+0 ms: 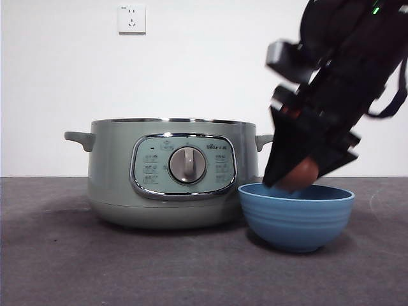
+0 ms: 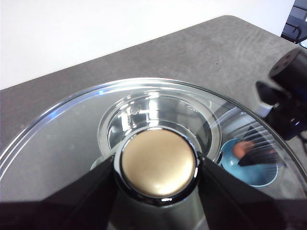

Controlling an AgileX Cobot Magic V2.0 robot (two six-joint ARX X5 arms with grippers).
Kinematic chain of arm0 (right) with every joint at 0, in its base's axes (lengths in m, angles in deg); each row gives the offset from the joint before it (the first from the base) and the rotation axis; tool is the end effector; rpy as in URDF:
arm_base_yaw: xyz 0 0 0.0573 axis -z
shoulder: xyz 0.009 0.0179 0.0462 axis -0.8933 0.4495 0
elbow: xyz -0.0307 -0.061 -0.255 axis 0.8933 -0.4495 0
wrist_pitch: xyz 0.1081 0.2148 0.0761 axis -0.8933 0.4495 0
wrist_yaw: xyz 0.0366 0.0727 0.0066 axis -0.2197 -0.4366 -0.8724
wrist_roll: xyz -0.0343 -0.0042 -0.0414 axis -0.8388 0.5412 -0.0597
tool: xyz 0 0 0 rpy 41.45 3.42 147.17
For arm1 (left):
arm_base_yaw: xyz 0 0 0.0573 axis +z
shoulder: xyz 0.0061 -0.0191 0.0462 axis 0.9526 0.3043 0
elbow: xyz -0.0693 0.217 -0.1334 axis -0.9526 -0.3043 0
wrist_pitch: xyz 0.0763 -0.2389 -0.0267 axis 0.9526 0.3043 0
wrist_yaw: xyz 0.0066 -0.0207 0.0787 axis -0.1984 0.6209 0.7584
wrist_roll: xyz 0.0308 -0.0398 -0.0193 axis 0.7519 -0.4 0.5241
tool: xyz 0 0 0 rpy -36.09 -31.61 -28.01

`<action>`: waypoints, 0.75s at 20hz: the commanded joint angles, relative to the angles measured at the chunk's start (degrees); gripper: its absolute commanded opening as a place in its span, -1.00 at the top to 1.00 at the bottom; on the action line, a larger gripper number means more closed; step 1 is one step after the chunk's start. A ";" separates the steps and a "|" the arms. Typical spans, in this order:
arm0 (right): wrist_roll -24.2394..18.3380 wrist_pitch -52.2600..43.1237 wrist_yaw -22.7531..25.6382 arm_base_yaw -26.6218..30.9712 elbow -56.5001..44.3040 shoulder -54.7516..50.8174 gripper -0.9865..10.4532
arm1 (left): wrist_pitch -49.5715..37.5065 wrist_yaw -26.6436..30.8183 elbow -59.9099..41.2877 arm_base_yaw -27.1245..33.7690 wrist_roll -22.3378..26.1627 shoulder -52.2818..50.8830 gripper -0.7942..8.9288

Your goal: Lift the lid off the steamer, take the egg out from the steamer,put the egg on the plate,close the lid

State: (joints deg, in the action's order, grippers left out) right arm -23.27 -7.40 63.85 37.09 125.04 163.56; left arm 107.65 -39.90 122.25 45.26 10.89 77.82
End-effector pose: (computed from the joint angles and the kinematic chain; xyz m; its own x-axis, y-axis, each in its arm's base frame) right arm 0.2614 0.1392 0.1945 0.2741 0.5004 -0.8213 -0.6998 0.6895 0.1865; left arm 0.1139 -0.0600 0.4175 0.7942 -0.4721 -0.3827 0.5135 0.8580 0.0072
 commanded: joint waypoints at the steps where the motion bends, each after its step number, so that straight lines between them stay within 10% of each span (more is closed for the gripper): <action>1: 0.55 -1.11 -0.28 -1.64 -0.50 3.39 0.85 | -2.93 -0.07 0.83 0.00 -0.15 -0.59 0.85; 15: 0.61 -2.78 5.95 -3.56 -0.52 8.15 0.85 | -2.89 -0.09 0.83 0.00 -0.09 -0.59 0.85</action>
State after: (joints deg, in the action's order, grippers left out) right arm -23.08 -10.18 69.65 33.66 125.02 171.04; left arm 107.65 -39.92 122.25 45.26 10.91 77.84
